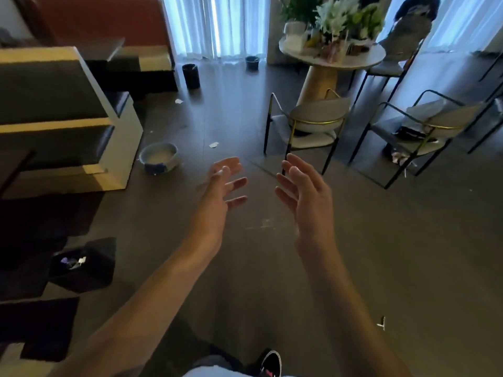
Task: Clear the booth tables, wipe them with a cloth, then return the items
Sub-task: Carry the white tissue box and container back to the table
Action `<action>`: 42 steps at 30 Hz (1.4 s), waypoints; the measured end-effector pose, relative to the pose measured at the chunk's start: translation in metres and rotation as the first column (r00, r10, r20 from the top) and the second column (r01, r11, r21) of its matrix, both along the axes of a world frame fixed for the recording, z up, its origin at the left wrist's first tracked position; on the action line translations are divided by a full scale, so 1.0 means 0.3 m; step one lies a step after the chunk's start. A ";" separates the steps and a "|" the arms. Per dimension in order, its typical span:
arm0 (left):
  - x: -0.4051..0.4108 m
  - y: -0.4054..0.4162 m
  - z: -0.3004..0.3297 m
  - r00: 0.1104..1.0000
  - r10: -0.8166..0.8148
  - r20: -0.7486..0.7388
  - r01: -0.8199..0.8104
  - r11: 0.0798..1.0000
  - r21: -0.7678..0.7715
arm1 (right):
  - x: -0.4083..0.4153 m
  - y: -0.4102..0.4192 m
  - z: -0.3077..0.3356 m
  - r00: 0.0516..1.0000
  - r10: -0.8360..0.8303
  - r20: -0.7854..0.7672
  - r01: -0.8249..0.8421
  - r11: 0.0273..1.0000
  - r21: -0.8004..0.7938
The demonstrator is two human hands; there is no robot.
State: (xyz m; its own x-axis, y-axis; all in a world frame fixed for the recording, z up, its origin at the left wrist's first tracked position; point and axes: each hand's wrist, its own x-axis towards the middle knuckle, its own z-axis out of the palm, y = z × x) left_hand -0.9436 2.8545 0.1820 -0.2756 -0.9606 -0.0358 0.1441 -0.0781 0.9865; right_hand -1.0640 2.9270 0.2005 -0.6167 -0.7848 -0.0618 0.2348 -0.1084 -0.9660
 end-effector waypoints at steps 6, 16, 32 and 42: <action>-0.158 -0.326 -0.015 0.993 0.107 -0.045 -0.106 0.994 0.022 | -0.170 -0.399 -0.032 0.988 0.152 0.020 -0.153 0.988 0.036; -0.449 -1.167 -0.067 0.989 0.117 -0.091 -0.114 0.993 0.035 | -0.458 -1.236 -0.076 0.983 0.178 -0.048 -0.175 0.983 0.056; -0.981 -2.469 -0.061 0.998 0.027 -0.049 -0.030 0.998 -0.047 | -0.983 -2.494 -0.072 0.995 0.098 -0.036 -0.095 0.992 0.080; -1.457 -3.240 -0.028 0.998 0.049 -0.038 -0.050 0.998 -0.031 | -1.481 -3.328 -0.037 0.991 0.133 0.025 -0.134 0.990 0.045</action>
State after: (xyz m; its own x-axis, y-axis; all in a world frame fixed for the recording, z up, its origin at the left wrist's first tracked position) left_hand -1.3807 1.8825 0.1735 -0.2282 -0.9736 0.0049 0.1840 -0.0382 0.9822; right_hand -1.5082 1.9286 0.1893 -0.5051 -0.8557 -0.1124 0.2649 -0.0297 -0.9638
